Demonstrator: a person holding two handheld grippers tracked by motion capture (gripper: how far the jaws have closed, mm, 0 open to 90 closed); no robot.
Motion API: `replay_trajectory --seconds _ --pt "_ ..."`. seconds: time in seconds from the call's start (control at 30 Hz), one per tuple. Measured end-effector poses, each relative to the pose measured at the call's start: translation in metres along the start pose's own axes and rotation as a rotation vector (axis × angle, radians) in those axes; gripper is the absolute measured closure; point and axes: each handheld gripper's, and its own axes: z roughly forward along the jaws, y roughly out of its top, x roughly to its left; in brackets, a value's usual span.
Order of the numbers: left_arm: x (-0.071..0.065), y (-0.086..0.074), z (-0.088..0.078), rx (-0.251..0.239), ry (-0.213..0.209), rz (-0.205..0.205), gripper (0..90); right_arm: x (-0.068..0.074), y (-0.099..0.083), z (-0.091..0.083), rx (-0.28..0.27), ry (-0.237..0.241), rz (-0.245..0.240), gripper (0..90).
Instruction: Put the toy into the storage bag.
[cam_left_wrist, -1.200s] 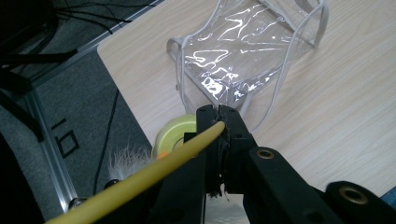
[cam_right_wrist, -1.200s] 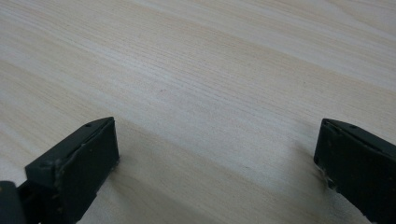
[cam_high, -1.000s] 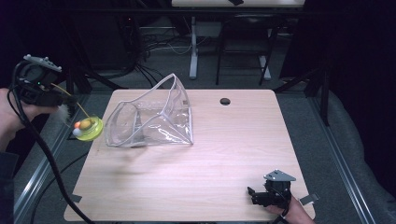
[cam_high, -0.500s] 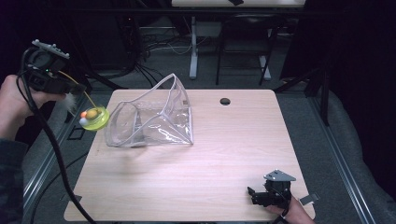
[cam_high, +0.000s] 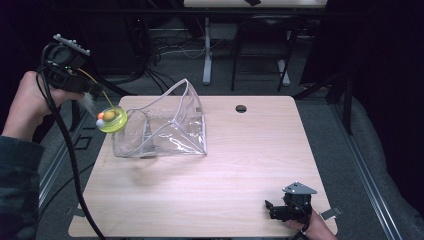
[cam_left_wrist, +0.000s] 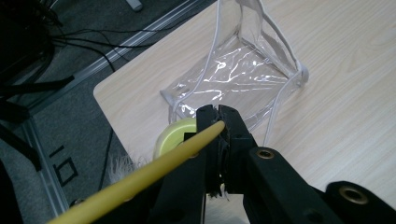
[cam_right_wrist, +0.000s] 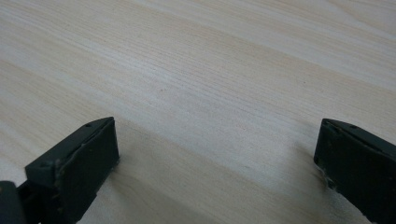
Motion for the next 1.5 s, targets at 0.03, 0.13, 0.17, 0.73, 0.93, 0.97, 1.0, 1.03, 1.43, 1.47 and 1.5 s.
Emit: replay_trajectory --seconds 0.03,0.13,0.17,0.73,0.93,0.97,1.0,1.03,1.43,1.47,1.5 --pt "0.000 0.001 0.001 0.002 -0.005 -0.001 88.2 0.000 0.000 0.000 0.000 0.000 0.000 0.0" --pt "-0.002 0.005 0.007 0.006 -0.019 0.004 88.2 0.000 0.000 0.000 0.000 0.000 0.000 0.0" --pt "-0.002 0.005 0.007 0.006 -0.019 0.004 88.2 0.000 0.000 0.000 0.000 0.000 0.000 0.0" --pt "-0.009 0.017 0.052 0.054 -0.085 0.015 88.2 0.000 0.000 0.000 0.006 0.001 -0.004 0.0" --pt "-0.010 0.018 0.066 0.070 -0.114 0.018 88.2 0.000 0.000 -0.001 0.006 0.001 -0.004 0.0" --pt "-0.010 0.018 0.072 0.077 -0.123 0.016 88.2 0.000 0.000 -0.001 0.006 0.001 -0.004 0.0" --pt "-0.010 0.018 0.072 0.077 -0.123 0.016 88.2 0.000 0.000 0.000 0.006 0.001 -0.004 0.0" --pt "-0.010 0.018 0.075 0.079 -0.128 0.014 88.1 0.000 0.000 -0.001 0.006 0.000 -0.004 0.0" --pt "-0.011 0.016 0.109 0.066 -0.161 0.001 88.2 0.000 0.000 -0.001 0.006 0.001 -0.004 0.0" --pt "-0.012 0.016 0.112 0.071 -0.149 0.005 88.2 0.000 0.000 -0.001 0.006 0.000 -0.004 0.0" --pt "-0.012 0.016 0.115 0.079 -0.153 0.007 88.2 0.000 0.000 -0.001 0.008 0.001 -0.003 0.0"
